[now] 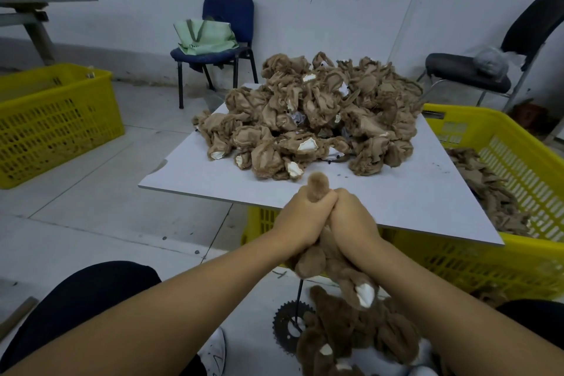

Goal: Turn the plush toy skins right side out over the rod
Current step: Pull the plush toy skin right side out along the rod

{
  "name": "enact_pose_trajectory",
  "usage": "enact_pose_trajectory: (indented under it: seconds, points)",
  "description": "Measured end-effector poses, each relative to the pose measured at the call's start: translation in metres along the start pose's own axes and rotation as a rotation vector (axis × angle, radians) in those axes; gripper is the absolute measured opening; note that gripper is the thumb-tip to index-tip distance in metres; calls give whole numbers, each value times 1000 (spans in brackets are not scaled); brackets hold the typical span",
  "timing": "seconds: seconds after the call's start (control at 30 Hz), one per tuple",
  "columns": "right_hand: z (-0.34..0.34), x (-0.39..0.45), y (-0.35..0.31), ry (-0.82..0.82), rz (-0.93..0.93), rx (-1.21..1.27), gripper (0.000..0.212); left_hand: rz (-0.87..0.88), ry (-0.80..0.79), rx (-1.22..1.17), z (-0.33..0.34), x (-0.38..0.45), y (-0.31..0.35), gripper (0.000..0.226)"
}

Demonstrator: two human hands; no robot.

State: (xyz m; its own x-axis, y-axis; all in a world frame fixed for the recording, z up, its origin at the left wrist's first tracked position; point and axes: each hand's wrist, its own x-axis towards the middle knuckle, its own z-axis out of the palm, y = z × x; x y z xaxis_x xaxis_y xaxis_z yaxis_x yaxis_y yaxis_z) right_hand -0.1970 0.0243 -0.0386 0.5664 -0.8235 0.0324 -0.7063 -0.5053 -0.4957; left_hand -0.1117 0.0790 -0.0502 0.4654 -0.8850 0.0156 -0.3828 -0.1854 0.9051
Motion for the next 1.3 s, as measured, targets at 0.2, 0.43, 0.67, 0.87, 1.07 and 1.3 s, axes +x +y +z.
enact_pose_trajectory:
  seconds: [0.2, 0.43, 0.67, 0.87, 1.07, 1.3]
  points:
    - [-2, 9, -1, -9, 7, -75, 11, 162, 219, 84, -4, 5, 13, 28]
    - [-11, 7, -8, 91, -37, -75, 18, 389, 301, -90, -5, 8, 19, 23]
    - [3, 1, 3, -53, 14, -60, 8, 296, 290, -114, 5, 6, 5, 22]
    - [-11, 0, -2, 206, -80, 89, 26, 669, 502, -15, 4, 0, 20, 7]
    - [17, -3, 8, -42, 1, 53, 27, 507, 349, 32, 15, -9, -8, 11]
    - [15, 5, 4, -27, -6, 18, 12, 172, 267, -155, 10, 3, 11, 35]
